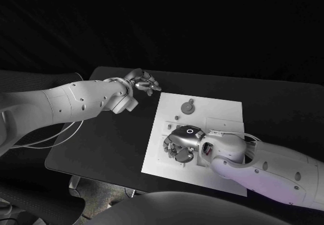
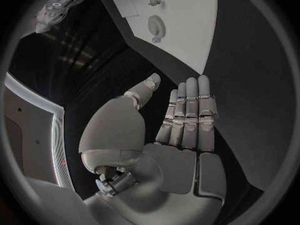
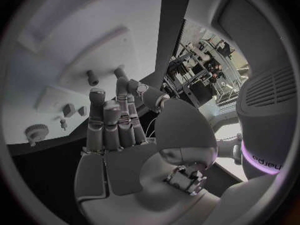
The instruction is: Assemble the parts on the task board
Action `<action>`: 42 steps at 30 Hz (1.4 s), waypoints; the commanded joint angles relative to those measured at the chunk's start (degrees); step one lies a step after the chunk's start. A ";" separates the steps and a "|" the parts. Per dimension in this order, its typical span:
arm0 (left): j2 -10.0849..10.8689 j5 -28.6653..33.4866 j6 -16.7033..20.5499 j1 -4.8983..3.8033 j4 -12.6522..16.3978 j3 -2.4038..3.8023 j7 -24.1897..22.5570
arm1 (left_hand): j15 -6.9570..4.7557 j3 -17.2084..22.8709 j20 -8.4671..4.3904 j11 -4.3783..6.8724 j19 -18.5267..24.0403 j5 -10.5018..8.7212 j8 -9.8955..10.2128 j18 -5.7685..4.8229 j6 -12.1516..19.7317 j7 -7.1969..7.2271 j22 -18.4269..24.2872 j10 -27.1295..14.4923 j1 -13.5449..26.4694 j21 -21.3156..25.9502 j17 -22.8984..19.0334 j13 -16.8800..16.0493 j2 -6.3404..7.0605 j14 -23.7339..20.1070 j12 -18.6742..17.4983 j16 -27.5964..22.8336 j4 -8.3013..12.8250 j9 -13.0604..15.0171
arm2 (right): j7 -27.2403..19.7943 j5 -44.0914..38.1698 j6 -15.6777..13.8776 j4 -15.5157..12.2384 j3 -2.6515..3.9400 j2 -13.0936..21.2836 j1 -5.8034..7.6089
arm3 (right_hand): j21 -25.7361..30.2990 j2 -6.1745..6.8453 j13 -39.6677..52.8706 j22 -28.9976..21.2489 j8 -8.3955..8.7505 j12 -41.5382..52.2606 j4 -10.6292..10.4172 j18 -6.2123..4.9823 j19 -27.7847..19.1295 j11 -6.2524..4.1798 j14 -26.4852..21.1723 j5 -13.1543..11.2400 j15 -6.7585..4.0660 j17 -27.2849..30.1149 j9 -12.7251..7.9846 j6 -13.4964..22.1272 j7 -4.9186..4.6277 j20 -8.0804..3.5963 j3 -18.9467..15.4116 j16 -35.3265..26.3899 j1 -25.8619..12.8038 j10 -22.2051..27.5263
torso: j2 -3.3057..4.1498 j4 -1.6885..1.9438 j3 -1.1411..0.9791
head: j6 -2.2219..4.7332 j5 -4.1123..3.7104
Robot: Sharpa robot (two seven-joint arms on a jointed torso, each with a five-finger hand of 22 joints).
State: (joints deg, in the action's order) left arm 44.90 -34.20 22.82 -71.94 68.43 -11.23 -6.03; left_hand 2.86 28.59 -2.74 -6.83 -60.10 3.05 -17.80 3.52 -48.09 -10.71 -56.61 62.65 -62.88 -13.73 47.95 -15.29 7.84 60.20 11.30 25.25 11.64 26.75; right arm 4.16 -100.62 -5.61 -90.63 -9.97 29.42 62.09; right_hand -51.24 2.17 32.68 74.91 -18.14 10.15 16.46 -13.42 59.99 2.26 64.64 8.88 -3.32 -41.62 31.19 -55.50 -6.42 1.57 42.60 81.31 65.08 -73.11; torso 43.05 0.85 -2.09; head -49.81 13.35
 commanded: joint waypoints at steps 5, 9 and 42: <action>-0.18 -0.01 -0.36 -0.04 0.10 0.04 -0.47 | -0.01 -0.13 -0.07 -0.43 -0.53 0.09 -0.24 0.67 0.41 0.15 -0.06 0.17 -0.32 0.30 0.12 0.07 -0.30 0.60 -0.26 -0.43 -0.19 -0.07 | -0.05 -0.65 1.76 0.34 -0.28 0.00 -0.21 | -0.02 -0.40 -0.03 0.61 -0.33 -0.33 0.02 -1.58 0.06 0.01 -0.06 0.27 -0.49 0.01 0.77 -1.36 -0.82 -0.31 0.15 -0.34 -0.04 -0.31 | 0.02 0.01 -0.03 | -0.11 -0.07; -0.19 -0.01 -0.38 -0.04 0.08 0.04 -0.47 | -0.01 -0.13 -0.07 -0.43 -0.53 0.09 -0.24 0.67 0.41 0.15 -0.07 0.17 -0.33 0.31 0.15 0.07 -0.30 0.60 -0.27 -0.45 -0.19 -0.07 | -0.08 -0.62 1.78 0.25 -0.34 0.04 -0.29 | -0.01 -0.42 -0.03 0.61 -0.32 -0.35 0.02 -1.58 0.07 0.01 -0.06 0.27 -0.49 0.01 0.78 -1.36 -0.82 -0.31 0.15 -0.34 -0.05 -0.31 | 0.01 0.02 -0.03 | -0.19 -0.01; -0.26 -0.02 -0.41 -0.03 -0.07 0.04 -0.35 | 0.00 -0.16 -0.07 -0.44 -0.54 0.09 -0.27 0.67 0.46 0.14 -0.12 0.15 -0.33 0.38 0.32 0.08 -0.32 0.64 -0.36 -0.63 -0.19 -0.12 | 0.01 -0.83 1.19 -0.73 -0.35 1.04 -0.36 | -0.01 -0.44 0.01 0.60 -0.28 -0.48 0.07 -1.58 0.10 0.00 -0.04 0.27 -0.51 -0.01 0.82 -1.39 -0.80 -0.34 0.17 -0.35 -0.06 -0.39 | 0.00 0.02 0.00 | -0.19 0.31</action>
State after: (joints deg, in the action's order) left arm 44.74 -34.20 22.80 -71.94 68.29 -11.23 -5.98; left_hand 2.87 28.59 -2.86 -6.96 -60.22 3.05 -17.80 3.52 -48.10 -10.71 -56.64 62.79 -62.88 -13.73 48.22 -15.29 7.84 60.60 11.31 24.82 11.64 26.70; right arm 3.93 -100.63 -5.66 -91.45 -10.16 30.30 61.89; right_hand -51.24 2.28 32.72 74.90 -18.14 9.99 16.61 -13.42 60.07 2.25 64.71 8.87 -3.41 -41.63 31.23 -55.61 -6.30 1.67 42.45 81.32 65.00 -73.10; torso 43.06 0.87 -2.10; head -50.00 13.65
